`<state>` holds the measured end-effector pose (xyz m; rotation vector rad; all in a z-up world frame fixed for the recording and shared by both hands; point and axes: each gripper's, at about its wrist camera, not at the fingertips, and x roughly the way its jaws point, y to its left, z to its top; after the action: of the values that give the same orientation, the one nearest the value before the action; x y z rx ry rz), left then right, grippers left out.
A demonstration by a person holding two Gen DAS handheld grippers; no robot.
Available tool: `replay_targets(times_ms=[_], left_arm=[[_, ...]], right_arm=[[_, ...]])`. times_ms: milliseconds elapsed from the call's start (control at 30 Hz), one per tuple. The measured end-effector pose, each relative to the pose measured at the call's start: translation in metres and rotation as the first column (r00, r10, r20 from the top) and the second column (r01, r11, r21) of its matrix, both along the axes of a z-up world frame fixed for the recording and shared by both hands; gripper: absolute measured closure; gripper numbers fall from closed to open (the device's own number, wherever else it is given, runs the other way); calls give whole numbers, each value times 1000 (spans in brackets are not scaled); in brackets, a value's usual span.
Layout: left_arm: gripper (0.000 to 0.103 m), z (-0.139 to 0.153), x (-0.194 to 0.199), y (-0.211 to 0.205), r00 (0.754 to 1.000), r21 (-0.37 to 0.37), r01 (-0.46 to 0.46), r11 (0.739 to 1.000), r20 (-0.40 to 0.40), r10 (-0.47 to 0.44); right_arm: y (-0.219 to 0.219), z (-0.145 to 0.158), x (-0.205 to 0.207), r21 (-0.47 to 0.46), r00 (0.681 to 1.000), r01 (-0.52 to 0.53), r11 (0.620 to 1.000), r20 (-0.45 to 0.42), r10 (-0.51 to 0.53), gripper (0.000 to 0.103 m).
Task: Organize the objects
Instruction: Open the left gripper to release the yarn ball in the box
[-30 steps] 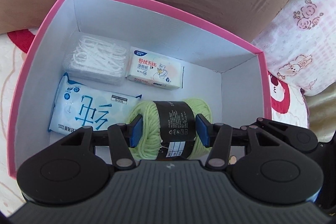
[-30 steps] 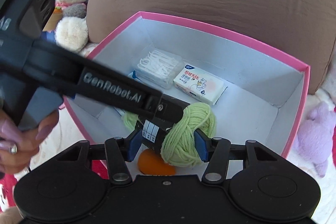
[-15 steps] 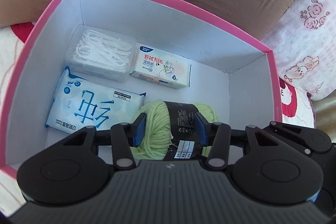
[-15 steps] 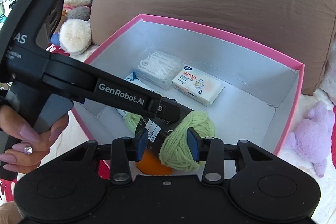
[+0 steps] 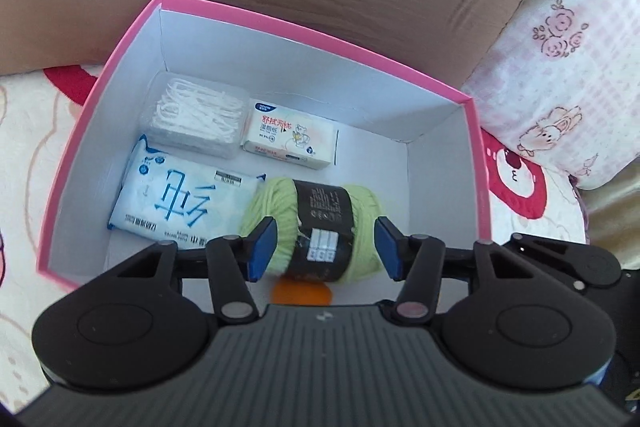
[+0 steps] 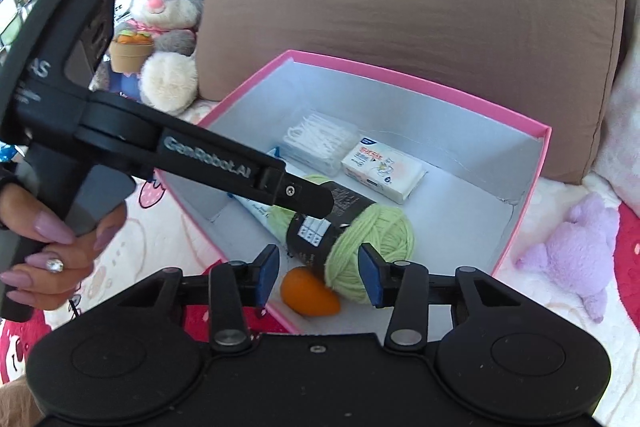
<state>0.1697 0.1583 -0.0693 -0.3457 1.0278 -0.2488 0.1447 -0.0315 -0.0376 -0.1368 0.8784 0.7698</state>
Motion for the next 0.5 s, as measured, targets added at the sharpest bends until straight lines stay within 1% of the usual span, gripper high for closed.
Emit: replay_targets(times_ms=[67,167,267,333,400,500], left_arm=[[48,8,-7,-1,1000,16,-11,1000,3,11],[45,19,-17,-3,1000,28,0,1000,14,0],[42,30,-29,-10,1000,90,16,996,16,-18],[41,36,-38,-17,999,133,38,990,4,-39],[41,43,-47,-21,999,145,53,988,-12,-52],[39,55,-60,-22,999,157,45,987,10,-47]], right_arm=[[0,3,-4,-10,1000,-7,1000,10,7,53],[-2,8,-9,-24,1000,-8,1000,18,8,52],[-4,16,-15,-35,999,-15,999,28,16,50],[-6,23,-20,-46,999,-22,999,30,24,48],[-9,30,-25,-37,999,-37,999,11,37,47],[-12,40,-36,-52,998,-55,997,3,55,47]])
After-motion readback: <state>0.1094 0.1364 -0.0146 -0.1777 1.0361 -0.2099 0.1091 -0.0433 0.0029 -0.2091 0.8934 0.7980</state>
